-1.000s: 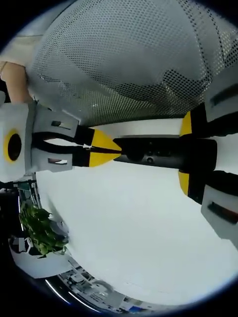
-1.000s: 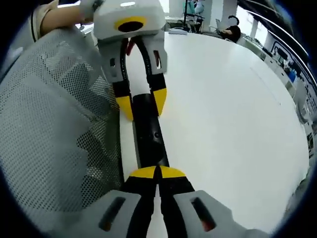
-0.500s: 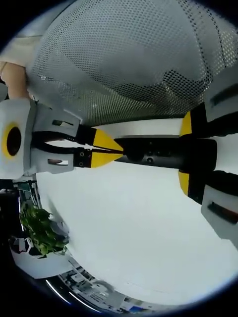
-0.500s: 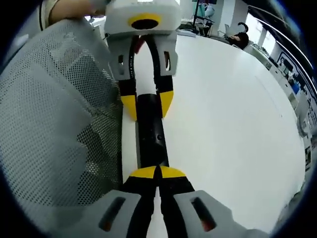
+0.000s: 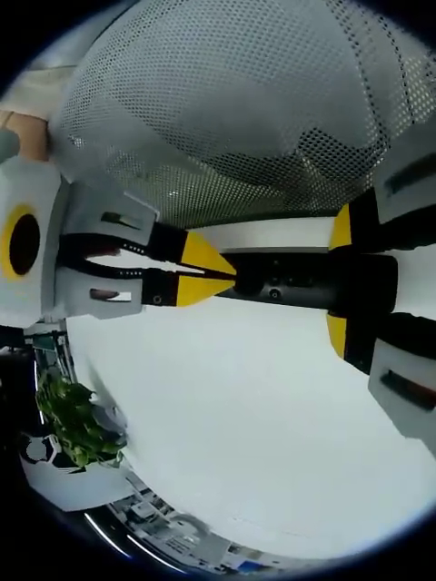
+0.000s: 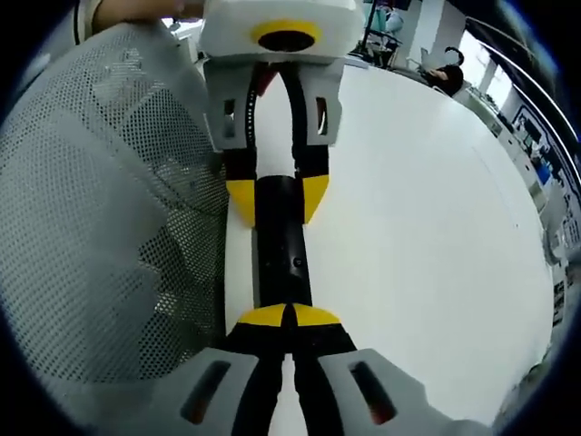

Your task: Press the specified remote control buttons in sequence, fully releasing each button before pressing the next.

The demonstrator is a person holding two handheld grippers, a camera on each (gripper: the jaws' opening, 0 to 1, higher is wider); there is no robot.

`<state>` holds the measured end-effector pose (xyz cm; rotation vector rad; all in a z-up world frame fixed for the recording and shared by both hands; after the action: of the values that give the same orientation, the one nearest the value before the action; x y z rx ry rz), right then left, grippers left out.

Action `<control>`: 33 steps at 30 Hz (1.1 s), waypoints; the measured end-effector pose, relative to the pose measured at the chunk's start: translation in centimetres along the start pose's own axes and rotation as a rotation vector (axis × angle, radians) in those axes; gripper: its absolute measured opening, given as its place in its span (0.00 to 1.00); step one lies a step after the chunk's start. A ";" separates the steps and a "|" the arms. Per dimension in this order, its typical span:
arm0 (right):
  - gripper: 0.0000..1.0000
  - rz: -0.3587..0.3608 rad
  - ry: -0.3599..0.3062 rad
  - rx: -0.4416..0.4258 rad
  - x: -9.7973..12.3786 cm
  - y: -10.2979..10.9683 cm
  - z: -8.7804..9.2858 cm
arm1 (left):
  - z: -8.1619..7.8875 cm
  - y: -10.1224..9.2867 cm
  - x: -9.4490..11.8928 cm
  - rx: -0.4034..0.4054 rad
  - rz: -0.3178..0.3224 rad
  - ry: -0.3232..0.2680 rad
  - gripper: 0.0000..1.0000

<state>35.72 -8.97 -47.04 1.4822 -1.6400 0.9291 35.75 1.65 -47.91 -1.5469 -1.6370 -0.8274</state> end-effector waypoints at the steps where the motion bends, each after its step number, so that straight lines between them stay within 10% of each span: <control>1: 0.00 -0.001 0.005 0.002 0.0 0.0 -0.1 | 0.0 0.0 0.0 -0.001 0.000 0.000 0.24; 6: 0.00 -0.007 0.098 0.146 -0.2 0.2 -0.6 | 0.0 0.0 0.0 -0.009 0.000 0.005 0.24; 14: 0.00 0.034 -0.025 -0.002 0.1 0.1 0.0 | 0.0 0.0 0.0 -0.003 0.003 0.000 0.24; 25: 0.00 0.055 0.042 0.295 0.3 0.9 -0.5 | 0.1 0.0 0.2 0.018 0.008 -0.007 0.24; 33: 0.00 0.053 0.049 0.352 0.3 1.3 -0.7 | 0.1 0.1 0.2 0.024 0.009 -0.009 0.24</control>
<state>34.47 -8.42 -46.48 1.6354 -1.5425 1.3259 35.80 1.82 -47.77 -1.5421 -1.6399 -0.7938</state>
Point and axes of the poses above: the point that each gripper's makers call its tool centre point, and the gripper's own axes: x roughly backward along the fingers, y roughly to its left, z roughly out of its underside, the point moved 5 cm from there along x, roughly backward along the fingers
